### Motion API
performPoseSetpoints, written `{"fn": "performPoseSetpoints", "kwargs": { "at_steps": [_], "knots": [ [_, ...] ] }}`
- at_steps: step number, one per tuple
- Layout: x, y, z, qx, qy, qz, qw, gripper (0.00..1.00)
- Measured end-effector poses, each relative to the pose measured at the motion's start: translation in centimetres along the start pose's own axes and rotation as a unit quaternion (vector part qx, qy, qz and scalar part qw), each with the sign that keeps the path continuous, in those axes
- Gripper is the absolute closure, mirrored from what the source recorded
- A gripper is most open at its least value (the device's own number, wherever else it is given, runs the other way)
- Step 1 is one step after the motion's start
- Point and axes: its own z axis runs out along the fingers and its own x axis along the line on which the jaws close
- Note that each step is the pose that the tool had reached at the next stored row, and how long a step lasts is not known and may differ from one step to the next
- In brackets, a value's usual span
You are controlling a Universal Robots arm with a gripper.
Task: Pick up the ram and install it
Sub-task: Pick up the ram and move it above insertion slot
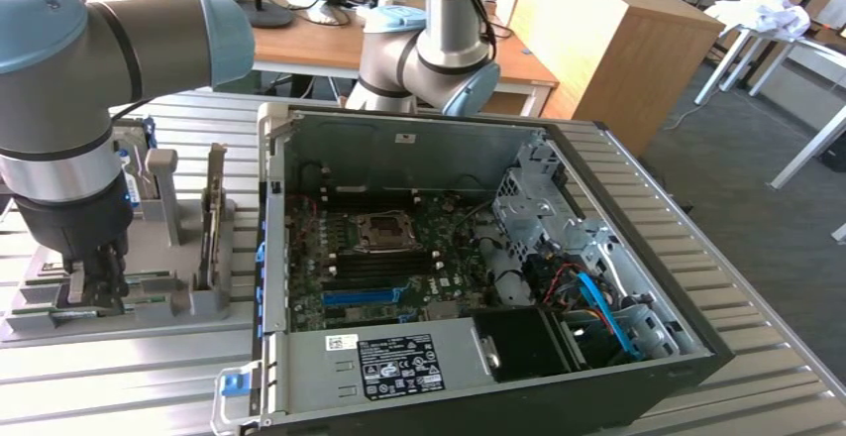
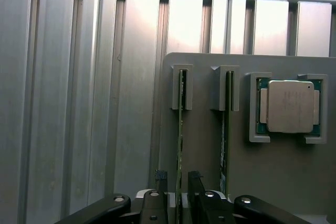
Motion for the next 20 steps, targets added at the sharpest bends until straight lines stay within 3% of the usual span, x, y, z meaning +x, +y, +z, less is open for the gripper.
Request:
{"fn": "performPoseSetpoints", "kwargs": {
  "at_steps": [5, 6, 15, 17, 20],
  "knots": [
    [0.0, 0.0, 0.0, 0.0, 0.0, 0.0, 1.0, 0.72],
    [0.0, 0.0, 0.0, 0.0, 0.0, 0.0, 1.0, 0.78],
    [0.0, 0.0, 0.0, 0.0, 0.0, 0.0, 1.0, 0.8],
    [0.0, 0.0, 0.0, 0.0, 0.0, 0.0, 1.0, 0.88],
    [0.0, 0.0, 0.0, 0.0, 0.0, 0.0, 1.0, 0.88]
  ]
}}
